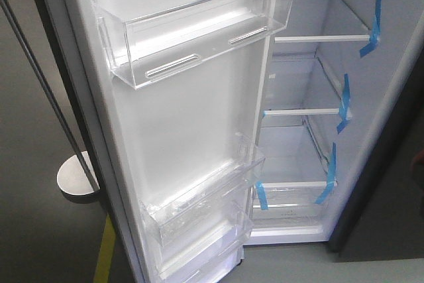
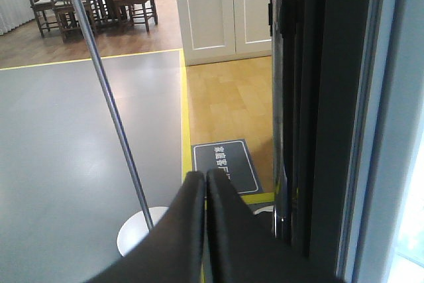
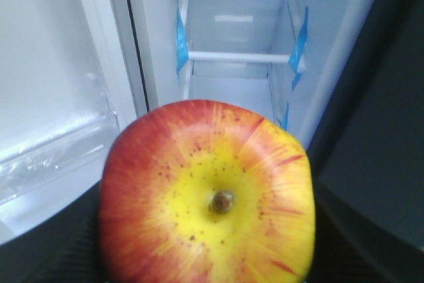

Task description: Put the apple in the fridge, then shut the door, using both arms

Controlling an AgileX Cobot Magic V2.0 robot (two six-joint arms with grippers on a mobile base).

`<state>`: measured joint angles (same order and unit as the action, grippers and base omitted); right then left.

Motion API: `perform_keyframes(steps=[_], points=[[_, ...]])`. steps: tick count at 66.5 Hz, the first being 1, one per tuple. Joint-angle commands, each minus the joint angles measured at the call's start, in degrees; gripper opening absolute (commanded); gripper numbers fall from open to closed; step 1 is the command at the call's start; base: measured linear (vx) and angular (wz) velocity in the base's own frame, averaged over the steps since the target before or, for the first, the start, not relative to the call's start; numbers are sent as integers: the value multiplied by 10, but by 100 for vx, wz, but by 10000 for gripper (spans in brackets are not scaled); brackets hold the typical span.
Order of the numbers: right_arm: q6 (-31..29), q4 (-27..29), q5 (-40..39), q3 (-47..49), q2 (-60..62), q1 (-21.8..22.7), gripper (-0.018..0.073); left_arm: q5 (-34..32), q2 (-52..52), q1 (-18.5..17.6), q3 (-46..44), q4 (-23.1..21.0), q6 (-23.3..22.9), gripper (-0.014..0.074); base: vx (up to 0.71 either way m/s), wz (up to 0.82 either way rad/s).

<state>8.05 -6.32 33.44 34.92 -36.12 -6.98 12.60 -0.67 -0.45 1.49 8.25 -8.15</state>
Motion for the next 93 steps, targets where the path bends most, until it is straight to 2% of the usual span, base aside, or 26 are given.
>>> perform_keyframes(steps=[1, 8, 17, 30, 53, 65, 70, 79, 93], points=[[-26, 7, -46, 66, -19, -1, 155, -41, -8, -3, 11, -3, -2, -6, 0, 0], [-43, 35, -27, 158, -63, -1, 156, -41, -8, -3, 11, -3, -2, -6, 0, 0], [-97, 89, -6, 266, -134, -1, 156, -41, -8, -3, 11, -3, -2, -6, 0, 0], [-196, 224, 10, 435, -247, -1, 156, -41, -8, -3, 11, -3, -2, -6, 0, 0], [-357, 430, 45, 618, -413, -1, 159, -41, -8, -3, 11, -3, -2, -6, 0, 0], [-388, 519, 71, 696, -482, -1, 161, -41, -8, -3, 11, -3, -2, -6, 0, 0], [-398, 536, 84, 720, -506, -5, 163, -41, -8, -3, 11, -3, -2, -6, 0, 0], [-431, 516, 94, 757, -538, -47, 168, -41, -8, -3, 11, -3, -2, -6, 0, 0], [-416, 414, 93, 777, -573, -117, 173, -41, -8, -3, 11, -3, -2, -6, 0, 0]])
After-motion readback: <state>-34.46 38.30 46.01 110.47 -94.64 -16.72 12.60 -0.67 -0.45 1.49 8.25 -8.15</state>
